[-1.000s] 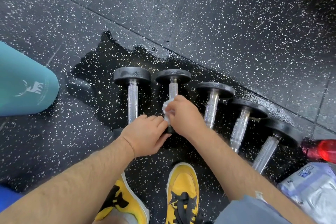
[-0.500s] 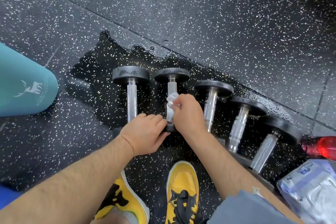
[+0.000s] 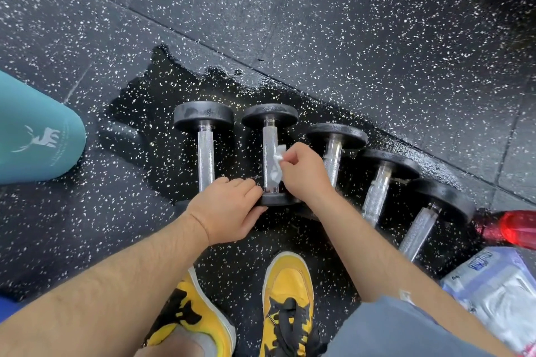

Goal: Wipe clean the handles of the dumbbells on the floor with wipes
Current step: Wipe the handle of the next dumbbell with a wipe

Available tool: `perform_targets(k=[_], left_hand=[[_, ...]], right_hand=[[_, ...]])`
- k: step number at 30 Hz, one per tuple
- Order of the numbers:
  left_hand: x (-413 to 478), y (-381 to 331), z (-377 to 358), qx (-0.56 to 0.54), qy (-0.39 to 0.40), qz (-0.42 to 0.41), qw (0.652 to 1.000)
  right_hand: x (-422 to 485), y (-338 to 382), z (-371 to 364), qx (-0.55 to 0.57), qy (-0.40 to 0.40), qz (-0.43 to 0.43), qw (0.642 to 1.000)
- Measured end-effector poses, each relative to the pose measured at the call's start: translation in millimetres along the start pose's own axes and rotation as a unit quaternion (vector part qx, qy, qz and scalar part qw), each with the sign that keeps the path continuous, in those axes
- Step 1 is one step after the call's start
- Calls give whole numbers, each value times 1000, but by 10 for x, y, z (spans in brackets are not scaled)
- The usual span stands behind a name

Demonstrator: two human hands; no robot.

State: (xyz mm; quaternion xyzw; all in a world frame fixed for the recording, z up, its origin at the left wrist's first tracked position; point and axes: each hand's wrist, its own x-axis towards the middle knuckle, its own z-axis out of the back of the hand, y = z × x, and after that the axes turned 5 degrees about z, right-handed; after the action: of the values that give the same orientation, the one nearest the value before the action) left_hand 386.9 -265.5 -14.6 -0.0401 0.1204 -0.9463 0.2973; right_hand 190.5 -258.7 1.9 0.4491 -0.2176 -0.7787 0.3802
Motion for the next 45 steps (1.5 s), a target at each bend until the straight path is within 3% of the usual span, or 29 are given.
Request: perform_targets(k=[8,13,18,21,30,35,40,45], left_hand=[[-3,3,5,3,0,-2,1000],[-6,-11,-2,-6,3,-1,1000],[-4,0,-1,3,4,0,1000],[6,-3,-1,-2,6,0,1000],[2,1,-21,6,2,-1,1000],[-9,-5,-22,-1,7,1,1000],[-6,3,-19,4,3,1,1000],[-7,-1,-18,-1,2,-1,1000]], right_hand=[[26,-7,87,-14,69,-21,997],[224,27,23,27,22,-32,999],[65,-57,80,-4,75,-45,996],[100,-37,108,1,68,-42,997],[-78,-80,162,-45,103,54,992],[-51,-39,63,-44,48,112,992],[-69,-62,120,-89,84,141,982],[-30,38,30,-99,64,181,976]])
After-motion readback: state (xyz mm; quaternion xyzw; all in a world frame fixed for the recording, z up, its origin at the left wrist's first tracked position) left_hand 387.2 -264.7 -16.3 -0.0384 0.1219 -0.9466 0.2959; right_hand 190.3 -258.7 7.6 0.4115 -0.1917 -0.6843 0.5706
